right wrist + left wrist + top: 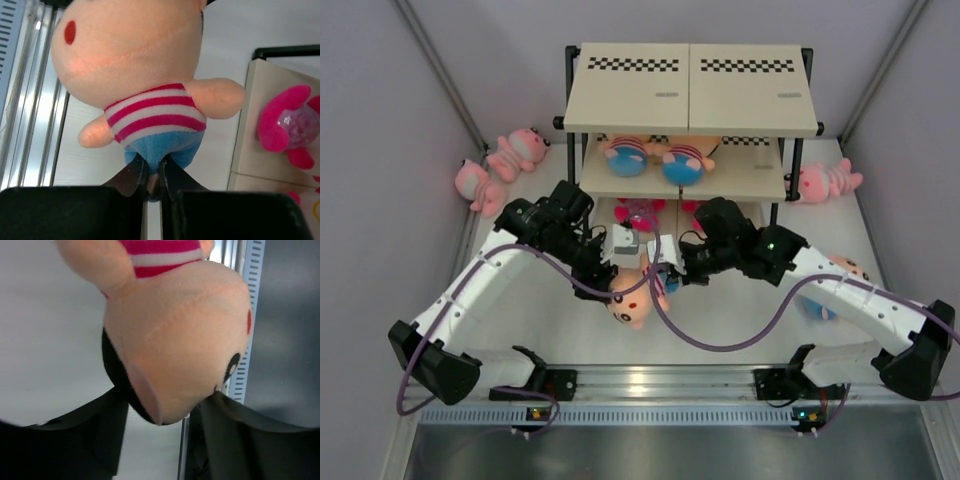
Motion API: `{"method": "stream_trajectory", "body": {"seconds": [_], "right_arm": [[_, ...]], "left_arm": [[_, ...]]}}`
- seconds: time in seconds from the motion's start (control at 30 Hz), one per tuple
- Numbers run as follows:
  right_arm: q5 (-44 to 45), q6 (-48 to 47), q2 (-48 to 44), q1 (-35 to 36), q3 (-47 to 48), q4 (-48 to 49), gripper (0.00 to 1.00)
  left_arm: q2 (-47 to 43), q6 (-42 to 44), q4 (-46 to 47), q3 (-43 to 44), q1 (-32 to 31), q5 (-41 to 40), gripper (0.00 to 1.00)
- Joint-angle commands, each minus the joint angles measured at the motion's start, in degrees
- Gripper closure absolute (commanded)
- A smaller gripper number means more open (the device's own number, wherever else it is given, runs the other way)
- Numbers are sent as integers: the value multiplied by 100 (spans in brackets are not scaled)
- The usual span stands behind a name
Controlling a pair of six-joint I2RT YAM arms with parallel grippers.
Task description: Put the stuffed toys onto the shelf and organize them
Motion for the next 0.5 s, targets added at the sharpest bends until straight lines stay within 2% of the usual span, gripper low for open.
{"method": "stream_trajectory", "body": {"seconds": [0.0,0.03,0.07,0.13,0.2,0.27,0.4,0.47], "right_arm": [[800,1498,-369,92,-155,703,100],[1028,1770,-439,75,-277,774,100],[1475,2043,-579,75,-331,775,100],[1742,2773,-747,22,-497,600,100],[2154,3377,-1098,-13,-638,503,100],[2664,3931,-1537,-31,-797,318,100],[3026,4698,-2232,-277,-806,-25,100],[3657,5154,-2574,-390,-648,-330,100]], "left_arm": [[138,-741,262,623,26,-468,31],[130,-899,305,668,52,-574,17],[95,-1196,393,694,70,-740,12],[-54,-1409,578,747,96,-1126,11],[-177,-1620,683,773,105,-1338,1],[-327,-1813,841,844,105,-1716,1],[-477,-1955,956,1028,123,-2428,2],[-538,-2025,1026,1072,157,-2753,1]]}}
